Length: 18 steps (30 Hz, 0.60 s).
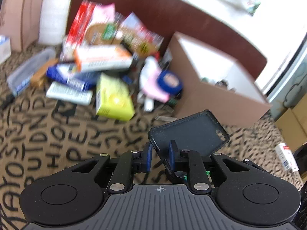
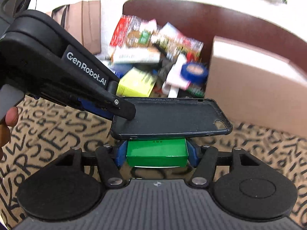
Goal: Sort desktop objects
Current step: 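Carry the phone case in the left tool and green box in the right tool to the cardboard box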
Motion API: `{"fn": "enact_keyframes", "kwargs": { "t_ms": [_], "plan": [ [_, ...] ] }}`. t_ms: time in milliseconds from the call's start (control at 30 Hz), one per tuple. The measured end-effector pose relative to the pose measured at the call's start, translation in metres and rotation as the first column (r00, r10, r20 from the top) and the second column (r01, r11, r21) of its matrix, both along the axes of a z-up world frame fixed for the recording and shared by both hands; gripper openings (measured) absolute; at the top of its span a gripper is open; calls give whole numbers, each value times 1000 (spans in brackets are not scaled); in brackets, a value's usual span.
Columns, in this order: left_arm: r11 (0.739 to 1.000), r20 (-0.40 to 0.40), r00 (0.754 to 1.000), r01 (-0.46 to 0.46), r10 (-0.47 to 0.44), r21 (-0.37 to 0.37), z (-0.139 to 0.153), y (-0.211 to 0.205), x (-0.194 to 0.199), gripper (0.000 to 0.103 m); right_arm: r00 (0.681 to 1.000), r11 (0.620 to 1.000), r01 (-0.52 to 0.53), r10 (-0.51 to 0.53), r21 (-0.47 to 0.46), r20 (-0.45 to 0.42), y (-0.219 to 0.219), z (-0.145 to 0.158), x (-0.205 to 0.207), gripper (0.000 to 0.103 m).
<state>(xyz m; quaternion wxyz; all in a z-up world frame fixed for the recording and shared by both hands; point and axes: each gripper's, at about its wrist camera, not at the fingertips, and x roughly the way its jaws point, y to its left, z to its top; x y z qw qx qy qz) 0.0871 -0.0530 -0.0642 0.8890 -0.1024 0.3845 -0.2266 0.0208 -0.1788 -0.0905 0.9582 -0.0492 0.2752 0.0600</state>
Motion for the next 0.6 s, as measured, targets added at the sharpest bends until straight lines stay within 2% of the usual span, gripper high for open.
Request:
{"fn": "enact_keyframes", "kwargs": {
  "t_ms": [267,367,400,467,600],
  "plan": [
    [994,116,993,34,-22,-101,63,-25,6,11,984,997,37,-27,-60,174,-21,55,-8,65],
    [992,166,986,48,-29,-115,84,-41,13,11,971,993,64,-40,-94,235,-35,76,-2,65],
    [992,180,983,46,-25,-114,89,-46,17,7,968,992,70,-43,-103,249,-39,82,1,65],
    [991,190,981,50,-25,-127,100,-58,26,1,960,989,86,-49,-122,275,-48,92,8,65],
    [986,194,980,75,-45,-150,113,-83,50,1,945,977,132,-73,-169,319,-67,106,25,65]
  ]
}}
